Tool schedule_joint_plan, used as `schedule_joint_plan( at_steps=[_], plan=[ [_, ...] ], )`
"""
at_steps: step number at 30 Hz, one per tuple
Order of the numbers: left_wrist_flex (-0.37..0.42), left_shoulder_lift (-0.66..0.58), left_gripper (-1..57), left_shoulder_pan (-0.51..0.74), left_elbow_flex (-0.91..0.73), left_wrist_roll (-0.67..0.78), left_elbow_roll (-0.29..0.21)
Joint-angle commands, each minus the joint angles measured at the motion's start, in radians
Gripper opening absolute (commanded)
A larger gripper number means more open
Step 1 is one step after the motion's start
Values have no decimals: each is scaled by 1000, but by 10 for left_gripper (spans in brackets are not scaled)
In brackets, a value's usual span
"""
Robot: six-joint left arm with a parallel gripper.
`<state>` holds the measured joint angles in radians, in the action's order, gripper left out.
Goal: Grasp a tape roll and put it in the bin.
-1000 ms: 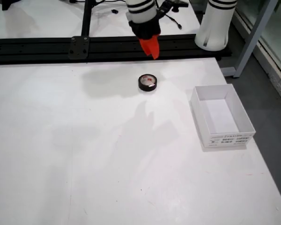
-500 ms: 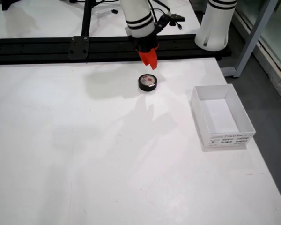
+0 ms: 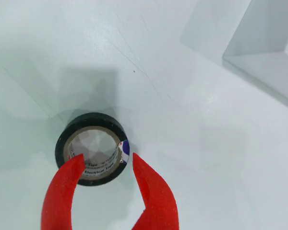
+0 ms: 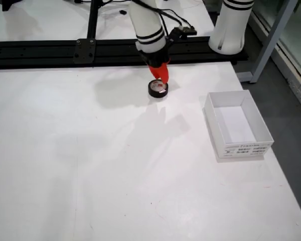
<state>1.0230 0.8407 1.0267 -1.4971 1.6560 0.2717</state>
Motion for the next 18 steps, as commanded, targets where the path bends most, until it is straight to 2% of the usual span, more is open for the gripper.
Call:
schedule_joint_plan(
  at_steps=[1,7,18],
  plan=[
    [-92,78,218,-31,0,4,6],
    [-98,80,217,-51,0,4,29],
    [-116,93,215,-60,0,4,35]
  ],
)
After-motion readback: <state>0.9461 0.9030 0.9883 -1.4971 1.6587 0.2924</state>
